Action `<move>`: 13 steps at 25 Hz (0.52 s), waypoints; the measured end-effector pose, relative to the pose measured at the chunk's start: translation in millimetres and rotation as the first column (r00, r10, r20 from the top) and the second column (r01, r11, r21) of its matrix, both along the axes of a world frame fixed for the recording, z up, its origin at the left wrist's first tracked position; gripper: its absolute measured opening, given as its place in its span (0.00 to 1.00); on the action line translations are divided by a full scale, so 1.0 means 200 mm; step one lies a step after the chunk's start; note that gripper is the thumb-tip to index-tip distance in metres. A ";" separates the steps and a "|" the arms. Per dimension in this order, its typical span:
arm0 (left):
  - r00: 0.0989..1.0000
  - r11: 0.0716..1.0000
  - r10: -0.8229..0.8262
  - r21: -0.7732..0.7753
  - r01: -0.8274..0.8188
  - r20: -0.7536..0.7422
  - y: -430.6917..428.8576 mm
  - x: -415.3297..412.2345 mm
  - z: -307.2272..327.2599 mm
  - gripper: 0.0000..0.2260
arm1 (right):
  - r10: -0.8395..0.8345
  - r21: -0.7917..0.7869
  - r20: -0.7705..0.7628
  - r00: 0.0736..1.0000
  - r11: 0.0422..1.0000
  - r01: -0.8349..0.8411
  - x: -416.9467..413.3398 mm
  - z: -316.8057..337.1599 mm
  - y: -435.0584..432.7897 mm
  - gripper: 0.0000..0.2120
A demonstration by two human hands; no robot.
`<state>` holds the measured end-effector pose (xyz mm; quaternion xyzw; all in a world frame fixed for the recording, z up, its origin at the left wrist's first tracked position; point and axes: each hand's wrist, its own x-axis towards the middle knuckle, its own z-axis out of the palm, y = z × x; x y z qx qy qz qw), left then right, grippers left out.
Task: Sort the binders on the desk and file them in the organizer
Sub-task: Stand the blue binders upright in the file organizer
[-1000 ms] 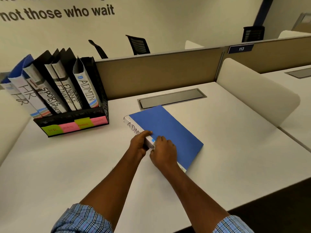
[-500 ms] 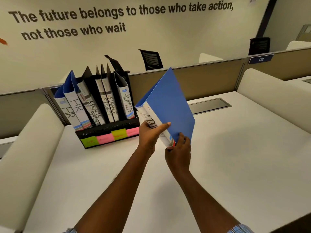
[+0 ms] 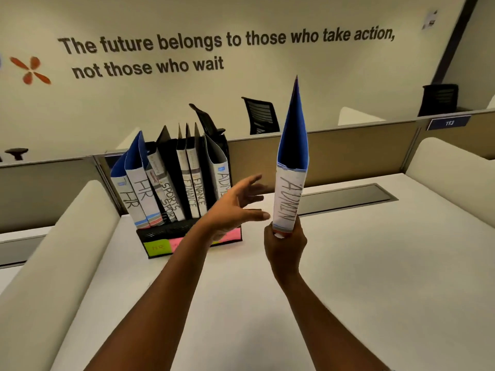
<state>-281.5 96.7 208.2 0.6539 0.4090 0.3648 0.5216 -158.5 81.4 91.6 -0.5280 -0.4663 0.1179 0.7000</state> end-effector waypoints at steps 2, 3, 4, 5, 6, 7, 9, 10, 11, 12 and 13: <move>0.932 0.939 0.340 -0.003 -0.343 -0.122 0.15 0.00 -0.01 0.31 | 0.018 0.049 -0.038 0.999 0.999 -0.016 0.00 0.03 0.11 0.28; 0.839 0.855 0.513 0.026 -0.517 -0.182 0.23 -0.01 -0.03 0.29 | 0.043 0.071 -0.051 0.998 0.997 -0.040 0.00 0.04 0.17 0.28; 0.741 0.775 0.626 0.085 -0.627 -0.243 0.30 -0.01 -0.05 0.28 | 0.073 0.083 -0.066 0.995 0.994 -0.067 0.00 0.05 0.22 0.27; 0.664 0.726 0.683 0.177 -0.665 -0.306 0.35 -0.01 -0.07 0.28 | 0.103 0.083 -0.082 0.991 0.992 -0.096 0.00 0.06 0.26 0.26; 0.609 0.707 0.705 0.281 -0.649 -0.363 0.40 -0.01 -0.09 0.30 | 0.139 0.076 -0.098 0.985 0.988 -0.132 -0.01 0.06 0.30 0.25; 0.569 0.699 0.715 0.374 -0.610 -0.406 0.44 -0.01 -0.10 0.32 | 0.178 0.070 -0.110 0.978 0.983 -0.171 -0.02 0.06 0.34 0.25; 0.510 0.686 0.728 0.487 -0.540 -0.459 0.52 -0.01 -0.10 0.33 | 0.235 0.074 -0.114 0.965 0.971 -0.228 -0.04 0.06 0.42 0.26; 0.482 0.679 0.734 0.525 -0.513 -0.479 0.57 -0.01 -0.10 0.33 | 0.254 0.082 -0.107 0.961 0.966 -0.246 -0.05 0.06 0.46 0.26; 0.450 0.676 0.737 0.562 -0.477 -0.505 0.62 -0.03 -0.10 0.32 | 0.273 0.090 -0.100 0.957 0.960 -0.264 -0.07 0.07 0.49 0.27; 0.414 0.681 0.732 0.595 -0.427 -0.541 0.65 -0.04 -0.09 0.31 | 0.288 0.096 -0.095 0.953 0.955 -0.280 -0.09 0.08 0.53 0.26; 0.381 0.697 0.717 0.618 -0.363 -0.584 0.68 -0.06 -0.09 0.30 | 0.296 0.103 -0.091 0.951 0.952 -0.287 -0.10 0.08 0.56 0.25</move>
